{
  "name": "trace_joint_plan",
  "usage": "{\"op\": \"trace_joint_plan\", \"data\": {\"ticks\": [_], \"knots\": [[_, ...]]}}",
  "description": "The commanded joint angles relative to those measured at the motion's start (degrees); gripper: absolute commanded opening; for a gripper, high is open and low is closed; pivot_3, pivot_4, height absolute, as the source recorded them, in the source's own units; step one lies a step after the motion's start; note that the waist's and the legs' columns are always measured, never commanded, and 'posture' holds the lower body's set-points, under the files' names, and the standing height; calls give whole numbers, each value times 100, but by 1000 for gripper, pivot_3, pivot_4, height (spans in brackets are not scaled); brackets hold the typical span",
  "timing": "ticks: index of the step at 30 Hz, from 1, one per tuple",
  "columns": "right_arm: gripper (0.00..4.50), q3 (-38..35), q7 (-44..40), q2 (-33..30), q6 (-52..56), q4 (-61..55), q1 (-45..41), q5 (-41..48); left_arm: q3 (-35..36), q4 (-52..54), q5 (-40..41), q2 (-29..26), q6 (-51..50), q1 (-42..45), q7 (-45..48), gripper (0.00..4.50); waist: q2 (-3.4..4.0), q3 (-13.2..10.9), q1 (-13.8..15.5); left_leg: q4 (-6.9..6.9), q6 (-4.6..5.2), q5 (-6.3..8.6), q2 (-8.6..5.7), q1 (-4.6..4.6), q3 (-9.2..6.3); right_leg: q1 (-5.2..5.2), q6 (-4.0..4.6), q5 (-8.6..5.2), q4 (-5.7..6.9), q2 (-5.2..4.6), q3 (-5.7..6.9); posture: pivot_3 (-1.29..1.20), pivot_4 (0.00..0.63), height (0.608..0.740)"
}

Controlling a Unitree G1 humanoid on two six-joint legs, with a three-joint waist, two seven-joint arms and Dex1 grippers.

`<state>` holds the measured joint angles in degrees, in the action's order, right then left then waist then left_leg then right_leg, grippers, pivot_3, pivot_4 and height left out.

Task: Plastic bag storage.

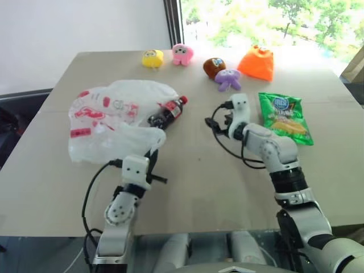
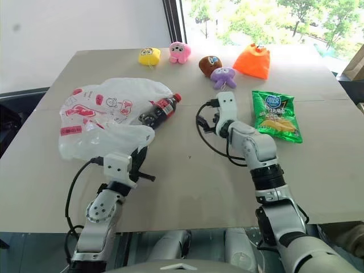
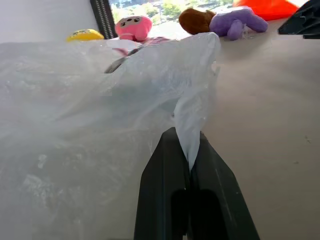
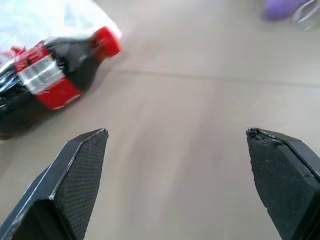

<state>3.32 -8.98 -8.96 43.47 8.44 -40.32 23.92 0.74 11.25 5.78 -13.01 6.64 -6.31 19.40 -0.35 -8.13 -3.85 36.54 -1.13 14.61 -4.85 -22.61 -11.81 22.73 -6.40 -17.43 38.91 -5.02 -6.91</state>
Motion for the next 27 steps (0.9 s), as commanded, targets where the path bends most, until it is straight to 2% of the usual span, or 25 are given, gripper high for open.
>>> {"op": "trace_joint_plan", "data": {"ticks": [1, 8, 15, 18, 21, 25, 27], "knots": [[4466, -194, -155, -140, -450, -26, 15, -238, -390, 339, 618, -72, -90, 47, 754, 0, 0, 0, -4, 0, -1, 0, 0, 0, 1, 0, 0, 0, 0, -1, -1, 0, 150, 740], [4466, -336, -225, -267, -787, -88, 217, -578, -870, 592, 1278, -472, -403, -93, 1898, 0, 2, -1, -11, -8, -22, -13, 3, -2, 5, 5, 0, 0, -4, 0, -2, 0, 150, 740], [4466, -505, -235, -266, -847, -197, 351, -672, -928, 731, 1490, -700, -492, -258, 2292, 0, 6, -4, -8, -6, -23, -13, 5, 1, 19, 6, 9, 5, -5, -3, 10, 0, 150, 740], [4466, -744, -250, -76, -839, -213, 223, -428, -911, 713, 1380, -785, -376, -395, 2333, 0, 7, -5, -15, -7, -23, -13, 11, 2, 21, 7, 9, 5, -6, 0, 11, 0, 150, 740], [4466, -744, -405, 67, -778, -252, 45, -296, -605, 475, 989, -694, -25, -369, 1869, 0, 12, -8, -12, -10, -20, -12, 17, 6, 28, 7, 10, 7, -5, -1, 19, 0, 150, 740], [4466, -571, -333, 441, -585, -134, -283, -272, 91, -78, 392, -523, 287, -205, 794, 0, 14, -9, -16, -17, -26, -16, 102, -15, 76, -7, 16, 11, -14, -24, 141, 0, 150, 740], [4466, -452, -222, 733, -495, 23, -504, -325, 509, -307, 245, -421, 332, -130, 251, 0, 16, -10, -62, -19, -62, -39, 139, -24, 115, -9, 20, 14, -12, -25, 180, 0, 150, 740]]}}
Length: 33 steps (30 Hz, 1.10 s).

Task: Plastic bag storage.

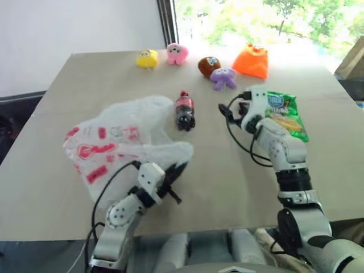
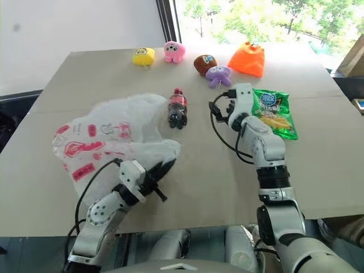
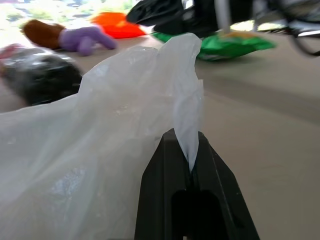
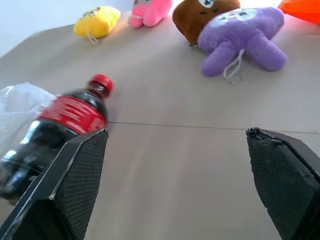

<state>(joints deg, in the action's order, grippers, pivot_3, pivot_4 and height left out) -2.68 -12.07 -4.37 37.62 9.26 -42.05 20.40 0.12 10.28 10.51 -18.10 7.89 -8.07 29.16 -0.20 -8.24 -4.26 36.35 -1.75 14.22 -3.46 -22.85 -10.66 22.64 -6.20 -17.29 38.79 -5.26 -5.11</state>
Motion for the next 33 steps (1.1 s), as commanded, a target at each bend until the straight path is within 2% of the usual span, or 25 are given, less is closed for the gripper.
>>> {"op": "trace_joint_plan", "data": {"ticks": [1, 5, 11, 17, 25, 28, 29, 33], "knots": [[4466, 176, 163, 408, 122, 66, -439, -8, 714, -291, -269, 119, 251, 85, -885, 0, 1, 0, -53, 0, -4, -3, 6, 9, 14, 0, 3, 2, 6, 0, 0, 0, 150, 740], [4466, 532, 370, 842, -100, 1093, -1017, -507, 1055, -407, -323, 209, 349, 213, -1293, 0, 2, -1, -69, 0, 3, 0, 27, 25, 35, 1, 30, 21, 26, 22, 7, 0, 150, 740], [4466, 410, 752, 1514, -583, 3347, -2232, -835, 1131, -270, -632, 346, 639, 20, -1687, 0, 4, -2, -68, -2, -6, -5, 28, 21, 25, 3, 34, 23, 25, 24, 17, 0, 150, 740], [4466, 450, 904, 1657, -842, 4827, -2842, -1179, 1159, -87, -866, 555, 758, -255, -2068, 0, 7, -4, -91, -11, -24, -15, 28, 14, 27, 9, 35, 22, 15, 23, 16, 0, 150, 740], [4466, 568, 741, 1677, -1366, 5721, -2974, -1576, 1208, 81, -1025, 613, 841, -349, -2343, 0, 8, -4, -69, -11, -9, -7, 29, 16, 20, 6, 35, 22, 18, 25, 24, 0, 150, 740], [3683, 487, 824, 1610, -1692, 5794, -2957, -1617, 1240, 141, -994, 589, 818, -339, -2358, 0, 9, -4, -75, -11, -10, -7, 29, 18, 20, 5, 35, 22, 21, 25, 25, 0, 150, 740], [3255, 493, 808, 1589, -1778, 5808, -2960, -1643, 1245, 153, -986, 581, 812, -338, -2359, 0, 8, -4, -73, -11, -10, -7, 29, 18, 18, 5, 35, 22, 22, 25, 26, 0, 150, 740], [3182, 458, 735, 1451, -2343, 5752, -2885, -1695, 1385, 203, -944, 648, 620, -181, -2578, 0, 11, -7, -73, -10, -15, -10, 29, 17, 12, 5, 37, 23, 23, 25, 32, 0, 150, 740]]}}
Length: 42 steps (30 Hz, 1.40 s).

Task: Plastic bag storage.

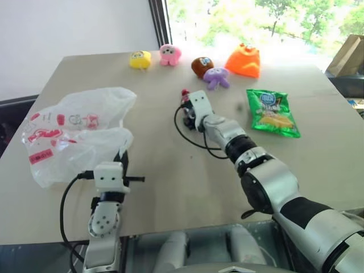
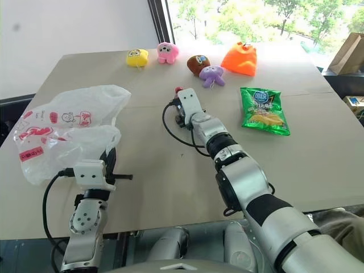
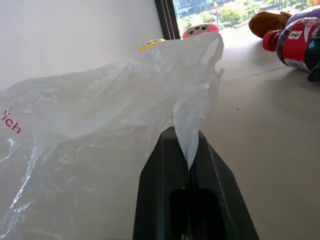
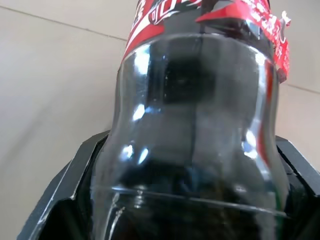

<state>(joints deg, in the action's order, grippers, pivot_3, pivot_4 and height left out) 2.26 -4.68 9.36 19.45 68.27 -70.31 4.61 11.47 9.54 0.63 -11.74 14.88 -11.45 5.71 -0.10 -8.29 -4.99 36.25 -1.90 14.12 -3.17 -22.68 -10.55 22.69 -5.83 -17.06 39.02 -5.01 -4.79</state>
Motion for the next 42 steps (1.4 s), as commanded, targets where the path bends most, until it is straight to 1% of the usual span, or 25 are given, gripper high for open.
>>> {"op": "trace_joint_plan", "data": {"ticks": [1, 3, 6, 8, 10, 13, 16, 18, 19, 21, 23, 25, 27, 29, 31, 33, 36, 39, 42], "knots": [[3182, -1, -13, 32, -688, -178, -26, -177, 298, 259, 47, 19, -186, 277, -322, 0, 2, -2, 1, 0, 0, 0, 0, -1, -1, 0, 0, 0, 0, 0, 0, 0, 150, 740], [3182, -8, -58, -65, -949, -273, 52, -230, 373, 180, 128, 43, -492, 601, -466, 0, 2, -3, 0, 0, -4, -2, 0, -8, -8, 3, 0, 0, 0, 2, 7, 0, 150, 740], [3182, -298, -32, -204, -1178, -501, 166, -49, 307, -103, 117, -28, -802, 1269, -494, 0, 3, -3, 6, 0, -19, -11, 0, -13, -11, 2, 0, 0, -2, 2, 11, 0, 150, 740], [3182, -380, 48, -574, -1502, -905, 302, -126, -25, -567, 146, -79, -944, 2163, -192, 0, -1, -6, 59, 3, -28, -16, -4, -19, -18, 1, 0, 0, -4, 1, 18, 0, 150, 740], [3182, -451, 46, -804, -1619, -1237, 415, -140, -304, -916, 123, -117, -990, 2698, 106, 0, -2, -7, 110, 7, -46, -27, -8, -28, -26, 0, 0, 1, -5, -1, 27, 0, 150, 740], [3182, -701, 29, -1276, -1490, -1948, 660, -10, -740, -1609, 267, -40, -855, 3501, 760, 0, -3, -7, 91, 11, -50, -29, -12, -33, -25, -1, 0, 0, -11, -6, 29, 0, 150, 740], [3182, -935, 94, -1884, -1315, -2676, 947, -19, -932, -2547, 224, 50, -683, 4412, 990, 0, -4, -8, 82, 4, -50, -29, -10, -43, -25, 11, 1, 0, -18, -9, 37, 0, 150, 740], [3182, -1151, 167, -2313, -1107, -3130, 1134, 12, -1110, -3167, 268, 145, -492, 4974, 1351, 0, -4, -7, 86, 6, -50, -30, -10, -62, -20, 31, 1, 0, -15, -12, 38, 0, 150, 740], [3182, -1250, 180, -2504, -989, -3346, 1232, 42, -1242, -3419, 276, 197, -375, 5179, 1615, 0, -4, -7, 81, 15, -50, -30, -10, -89, -22, 53, 1, 0, -13, -12, 41, 0, 150, 740], [3182, -1379, 210, -2800, -802, -3691, 1431, 50, -1510, -3713, 297, 304, -159, 5397, 2164, 0, -4, -7, 59, 26, -50, -30, -13, -118, -15, 77, 1, 0, -8, -19, 40, 0, 150, 740], [3182, -1482, 271, -2964, -669, -3922, 1584, 57, -1728, -3729, 418, 383, -29, 5416, 2730, 0, -4, -8, -8, 15, -50, -30, -18, -117, -4, 81, 1, 0, -13, -30, 37, 0, 150, 740], [3182, -1578, 239, -3044, -510, -4154, 1748, 134, -2000, -3299, 787, 372, -86, 5173, 3617, 0, -3, -8, -98, 7, -50, -30, -18, -117, 8, 91, 1, 0, -13, -35, 35, 0, 150, 740], [3182, -1649, 182, -3075, -355, -4402, 1921, 218, -2338, -2474, 1220, 81, -268, 4662, 4605, 0, -2, -8, -200, -1, -49, -30, -13, -111, 21, 96, 1, 0, -11, -33, 24, 0, 150, 740], [3182, -1669, -8, -3033, -160, -4716, 2100, 407, -2420, -1709, 1493, -283, -540, 4148, 5033, 0, 1, -9, -283, -5, -49, -30, -2, -106, 30, 100, 1, 0, -7, -24, 13, 0, 150, 740], [3182, -1589, -485, -2988, 121, -5147, 2344, 741, -2243, -1167, 1428, -619, -629, 3667, 4886, 0, 4, -12, -313, 0, -49, -30, 7, -101, 33, 100, 1, 0, 4, -14, 8, 0, 150, 740], [3182, -1509, -966, -2979, 377, -5539, 2570, 1053, -2030, -826, 1323, -824, -664, 3317, 4597, 0, 6, -13, -308, 15, -47, -31, 7, -95, 35, 99, 1, 0, 30, -11, 3, 0, 150, 740], [3182, -1167, -2006, -3168, 835, -6205, 3079, 1483, -1446, -364, 1132, -977, -711, 2621, 3804, 0, 7, -14, -268, 44, -44, -31, 5, -89, 35, 95, 1, 0, 63, -10, 2, 0, 150, 740], [3182, -953, -2844, -3347, 1377, -6776, 3478, 2031, -994, -38, 853, -916, -776, 2005, 2999, 0, 7, -14, -160, 52, -20, -16, 5, -77, 30, 81, 0, 0, 74, -6, 4, 0, 150, 740], [3182, -589, -3660, -3636, 1896, -7246, 3780, 2432, -649, 347, 547, -619, -851, 1541, 2086, 0, 6, -15, -17, 53, -18, -16, 4, -63, 29, 67, 0, 0, 74, -4, 5, 0, 150, 740]]}}
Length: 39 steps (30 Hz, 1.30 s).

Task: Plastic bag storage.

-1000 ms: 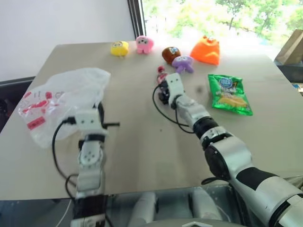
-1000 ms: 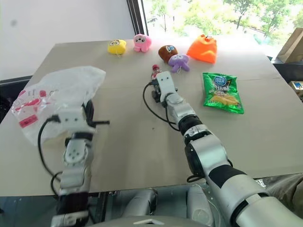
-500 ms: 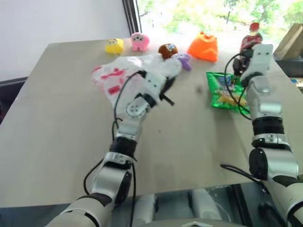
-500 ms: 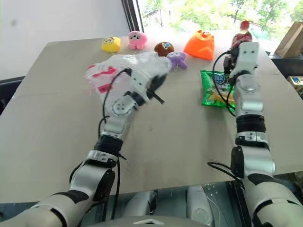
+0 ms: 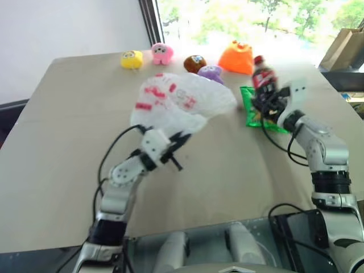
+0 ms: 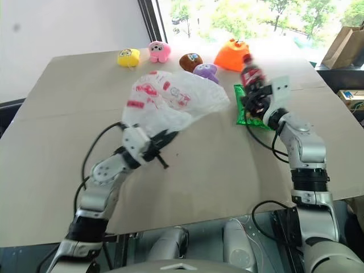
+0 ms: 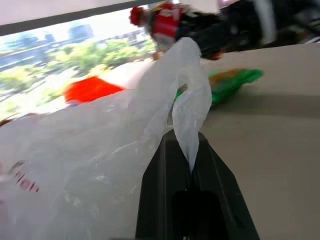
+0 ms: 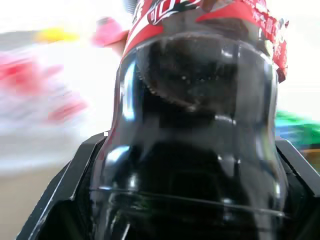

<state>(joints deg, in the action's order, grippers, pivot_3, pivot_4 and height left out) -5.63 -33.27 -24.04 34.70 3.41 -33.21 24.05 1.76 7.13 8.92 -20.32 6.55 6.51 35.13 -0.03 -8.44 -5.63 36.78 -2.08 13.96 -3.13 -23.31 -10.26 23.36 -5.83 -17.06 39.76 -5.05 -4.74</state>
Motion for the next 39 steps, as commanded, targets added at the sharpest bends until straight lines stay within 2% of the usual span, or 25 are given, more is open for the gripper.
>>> {"op": "trace_joint_plan", "data": {"ticks": [1, 8, 14, 20, 24, 29, 31, 34, 39], "knots": [[3182, 329, -1042, -389, 479, -856, 148, 566, 414, 732, -324, 379, -55, -367, -1132, 0, -2, -1, 90, 5, 0, 0, -1, -1, -2, -3, 0, 0, 0, 0, 2, 0, 150, 740], [3182, 1065, -2355, -712, 970, -1139, 126, 1020, 603, 1342, -331, 1202, -415, -697, -2329, 0, -13, -8, 333, 24, 0, 1, -3, 2, -12, -21, -1, 1, -2, -1, 15, 0, 150, 740], [3182, 1661, -1986, 87, 1012, 144, -676, 451, 454, 1456, -352, 1564, -35, -1100, -2618, 0, -40, -24, 299, 13, -1, 2, 1, 48, -4, -54, 0, 1, -4, 2, 13, 0, 150, 740], [3182, 2268, -2300, 803, 743, 1626, -1585, -188, 354, 1203, -247, 1512, 604, -1554, -2305, 0, -47, -28, 344, 6, -2, 1, 1, 47, -14, -58, 1, 1, -15, 1, 20, 0, 150, 740], [3182, 2556, -2950, 906, 462, 2057, -1825, -386, 343, 1038, -261, 1491, 785, -1527, -2265, 0, -47, -28, 341, -1, -3, 2, 0, 45, -14, -60, 1, 1, -33, -1, 20, 0, 150, 740], [3182, 2727, -3282, 988, 345, 2359, -1989, -632, 191, 951, -225, 1409, 1052, -1468, -2042, 0, -46, -28, 317, -18, -3, 2, 0, 46, -17, -58, 1, 1, -44, -1, 22, 0, 150, 740], [3182, 2623, -3054, 1173, 590, 2635, -2147, -687, 104, 969, -188, 1340, 1155, -1529, -1895, 0, -46, -29, 303, -20, -3, 2, 1, 46, -16, -58, 1, 1, -44, -1, 22, 0, 150, 740], [3182, 2021, -2023, 1646, 927, 3532, -2600, -700, -37, 1018, -81, 1170, 1304, -1712, -1578, 0, -44, -29, 256, -26, -4, 2, 6, 55, -14, -57, 4, 3, -43, 2, 20, 0, 150, 740], [3182, 1253, -1083, 2034, 720, 4221, -2986, -645, -130, 922, 45, 847, 1634, -2016, -1143, 0, -38, -33, 266, -36, -4, 2, 7, 56, -21, -58, 10, 6, -45, 4, 26, 0, 150, 740]]}}
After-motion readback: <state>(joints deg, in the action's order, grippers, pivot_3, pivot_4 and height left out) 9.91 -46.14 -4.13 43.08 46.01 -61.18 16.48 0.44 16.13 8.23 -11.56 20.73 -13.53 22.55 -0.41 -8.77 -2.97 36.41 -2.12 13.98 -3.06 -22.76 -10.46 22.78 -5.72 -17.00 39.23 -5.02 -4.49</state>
